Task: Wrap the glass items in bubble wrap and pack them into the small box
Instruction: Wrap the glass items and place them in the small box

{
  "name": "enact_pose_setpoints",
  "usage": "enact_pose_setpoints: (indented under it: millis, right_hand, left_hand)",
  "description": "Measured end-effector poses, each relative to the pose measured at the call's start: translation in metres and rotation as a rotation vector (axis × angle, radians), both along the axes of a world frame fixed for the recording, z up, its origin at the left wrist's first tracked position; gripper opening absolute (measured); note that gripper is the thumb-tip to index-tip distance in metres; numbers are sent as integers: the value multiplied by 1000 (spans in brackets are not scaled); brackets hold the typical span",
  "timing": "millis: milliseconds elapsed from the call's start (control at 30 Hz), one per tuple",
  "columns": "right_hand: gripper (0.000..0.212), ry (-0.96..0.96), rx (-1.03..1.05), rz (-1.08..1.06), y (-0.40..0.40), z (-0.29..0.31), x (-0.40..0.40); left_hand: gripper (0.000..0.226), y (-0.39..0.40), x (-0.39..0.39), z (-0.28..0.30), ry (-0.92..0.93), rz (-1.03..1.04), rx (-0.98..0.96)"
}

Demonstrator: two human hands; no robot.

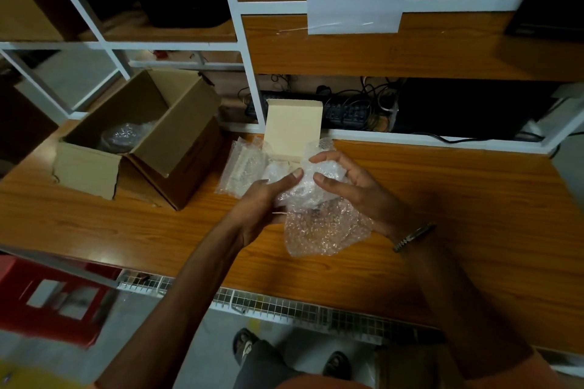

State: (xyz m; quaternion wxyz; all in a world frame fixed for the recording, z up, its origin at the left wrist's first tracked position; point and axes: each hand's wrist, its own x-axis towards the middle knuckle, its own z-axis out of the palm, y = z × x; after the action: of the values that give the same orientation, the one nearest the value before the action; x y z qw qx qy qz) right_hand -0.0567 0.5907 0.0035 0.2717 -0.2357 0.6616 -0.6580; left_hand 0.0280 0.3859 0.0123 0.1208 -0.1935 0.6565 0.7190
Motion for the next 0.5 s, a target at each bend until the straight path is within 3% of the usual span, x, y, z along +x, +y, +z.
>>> enact_pose_setpoints:
  millis: [67, 233, 400, 500]
  right_hand:
    - [27, 47, 81, -18, 2, 2, -2]
    - [47, 3, 142, -37, 11, 3, -7]
    - [55, 123, 85, -90, 10, 1, -4]
    - [55, 240, 90, -131, 7, -2, -1]
  left_hand:
    - [79, 0, 0, -2, 59, 28, -74]
    - [41, 5, 3, -5, 383, 14, -272]
    - [53, 2, 3, -11, 547, 27, -445]
    - [47, 2, 4, -7, 595, 33, -482]
